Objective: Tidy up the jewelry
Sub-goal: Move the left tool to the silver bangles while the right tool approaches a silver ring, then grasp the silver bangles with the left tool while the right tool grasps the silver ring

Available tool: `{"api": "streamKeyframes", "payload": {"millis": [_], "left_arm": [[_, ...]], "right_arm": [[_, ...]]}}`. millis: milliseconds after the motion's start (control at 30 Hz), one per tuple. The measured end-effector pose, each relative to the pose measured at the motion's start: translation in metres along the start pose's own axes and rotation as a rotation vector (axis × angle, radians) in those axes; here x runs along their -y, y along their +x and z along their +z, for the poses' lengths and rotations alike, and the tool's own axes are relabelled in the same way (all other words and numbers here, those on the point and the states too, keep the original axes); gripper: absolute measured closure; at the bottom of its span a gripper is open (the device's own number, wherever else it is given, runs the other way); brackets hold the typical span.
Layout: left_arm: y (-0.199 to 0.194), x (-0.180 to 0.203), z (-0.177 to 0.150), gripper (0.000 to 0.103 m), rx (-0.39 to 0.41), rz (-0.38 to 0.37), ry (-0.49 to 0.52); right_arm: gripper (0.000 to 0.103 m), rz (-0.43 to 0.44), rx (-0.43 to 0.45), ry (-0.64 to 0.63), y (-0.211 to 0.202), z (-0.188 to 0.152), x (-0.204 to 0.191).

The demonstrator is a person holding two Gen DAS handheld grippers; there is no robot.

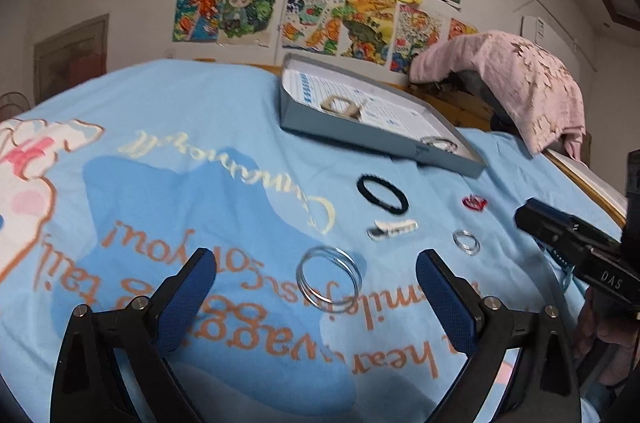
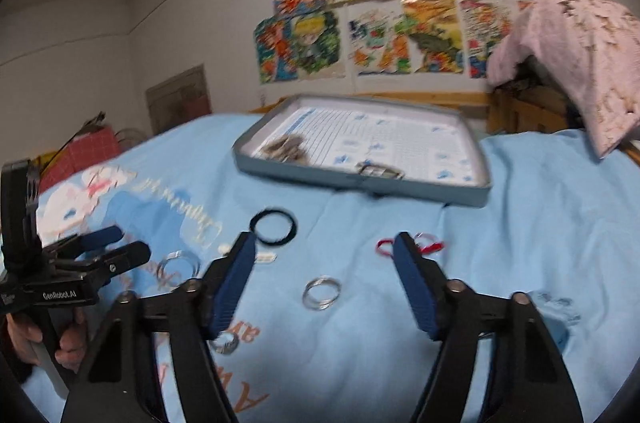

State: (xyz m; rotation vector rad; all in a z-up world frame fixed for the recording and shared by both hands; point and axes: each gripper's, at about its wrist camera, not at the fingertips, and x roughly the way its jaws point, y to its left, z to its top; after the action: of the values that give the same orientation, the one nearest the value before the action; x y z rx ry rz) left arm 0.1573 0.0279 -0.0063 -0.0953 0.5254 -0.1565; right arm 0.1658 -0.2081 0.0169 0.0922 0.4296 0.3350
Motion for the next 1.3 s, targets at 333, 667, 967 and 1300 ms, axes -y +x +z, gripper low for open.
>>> {"api": "streamKeyframes", "payload": {"millis": [333, 667, 967, 1300], "left_arm": [[0.02, -0.002, -0.009, 0.025, -0.072, -0.086, -0.001], [0.032, 0.003, -0.008, 0.034, -0.141, -0.115, 0.045], [0.046, 0.014, -0.011, 0.036, -0.226, -0.082, 0.143], [0.052, 0.011, -0.014, 0.059, -0.242, -0.044, 0.142]], "right_arm": [[0.054, 0.176, -0.121, -0.03, 0.004, -0.028, -0.009], [0.056, 0.212, -0.176, -0.049, 0.01, -0.037, -0.015], [0.056, 0.229, -0.222, -0.064, 0.018, -0.043, -0.02], [0.068, 0.21, -0.247, -0.181, 0.02, -0.048, -0.044]]}}
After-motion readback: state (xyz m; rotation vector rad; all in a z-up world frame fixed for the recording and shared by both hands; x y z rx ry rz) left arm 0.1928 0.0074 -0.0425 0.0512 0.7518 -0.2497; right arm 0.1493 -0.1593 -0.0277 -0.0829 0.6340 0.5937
